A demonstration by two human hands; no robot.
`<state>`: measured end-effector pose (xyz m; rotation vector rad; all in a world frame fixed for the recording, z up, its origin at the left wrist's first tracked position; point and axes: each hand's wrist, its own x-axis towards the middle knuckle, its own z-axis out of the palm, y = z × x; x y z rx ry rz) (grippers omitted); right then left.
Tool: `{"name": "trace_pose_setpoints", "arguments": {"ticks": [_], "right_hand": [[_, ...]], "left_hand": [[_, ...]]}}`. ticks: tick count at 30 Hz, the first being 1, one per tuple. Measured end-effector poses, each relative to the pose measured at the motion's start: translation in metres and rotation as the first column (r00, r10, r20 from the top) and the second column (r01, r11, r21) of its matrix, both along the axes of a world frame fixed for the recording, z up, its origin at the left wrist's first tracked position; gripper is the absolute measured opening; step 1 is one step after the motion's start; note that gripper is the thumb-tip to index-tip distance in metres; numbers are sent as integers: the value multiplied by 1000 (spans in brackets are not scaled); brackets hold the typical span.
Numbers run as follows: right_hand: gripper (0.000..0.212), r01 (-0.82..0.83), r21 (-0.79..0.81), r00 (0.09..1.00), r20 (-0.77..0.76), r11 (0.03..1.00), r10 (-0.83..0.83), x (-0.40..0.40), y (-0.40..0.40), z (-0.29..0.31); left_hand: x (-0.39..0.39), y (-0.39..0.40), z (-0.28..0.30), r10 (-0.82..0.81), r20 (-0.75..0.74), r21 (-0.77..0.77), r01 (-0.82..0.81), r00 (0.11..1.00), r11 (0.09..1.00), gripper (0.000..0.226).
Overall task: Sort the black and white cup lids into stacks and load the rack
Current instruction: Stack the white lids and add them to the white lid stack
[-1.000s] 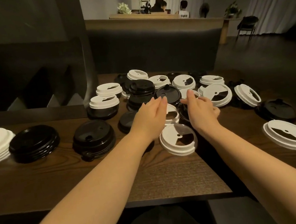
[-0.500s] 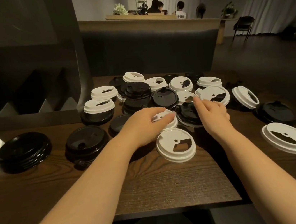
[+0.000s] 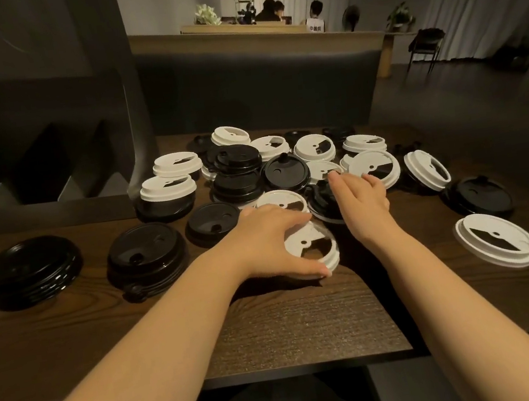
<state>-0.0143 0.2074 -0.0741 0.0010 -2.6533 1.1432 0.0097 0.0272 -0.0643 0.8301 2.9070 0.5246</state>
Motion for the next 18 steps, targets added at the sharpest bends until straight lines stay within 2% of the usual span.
{"name": "trace_pose_setpoints", "arguments": {"ticks": [2,5,6,7,10,12,14,16,18], "right_hand": [[39,-25,-24,997,-76,999,23,1,-1,0],[46,-176,-4,965,-196,984,172,3,-6,1],[48,-241,-35,953,-199,970,230,2,-7,-1],[44,-277,-130,954,-157,952,257,3,-10,0],[34,-315,-480,939,-30,818,344,9,-15,2],[34,-298,-582,931,0,757,366,9,-15,1],[36,-250,-652,939,19,716,345,7,-15,6],[40,-226,-716,936,28,660,351,5,-15,9],[40,-233,-777,911,35,584,411,7,-16,13]], "left_hand": [[-1,-2,2,78,31,162,-82,996,983,92],[-5,-6,4,230,74,396,-240,970,886,91],[-5,-6,5,273,69,447,-275,959,851,92],[-6,-6,5,308,63,485,-299,949,822,93],[-5,-4,5,339,57,509,-320,939,800,98],[-6,-3,4,333,72,484,-325,940,813,98],[-8,-4,5,338,102,512,-341,936,789,84],[-12,-6,10,358,194,587,-400,913,704,67],[-15,-7,14,371,328,623,-494,869,607,63]]}}
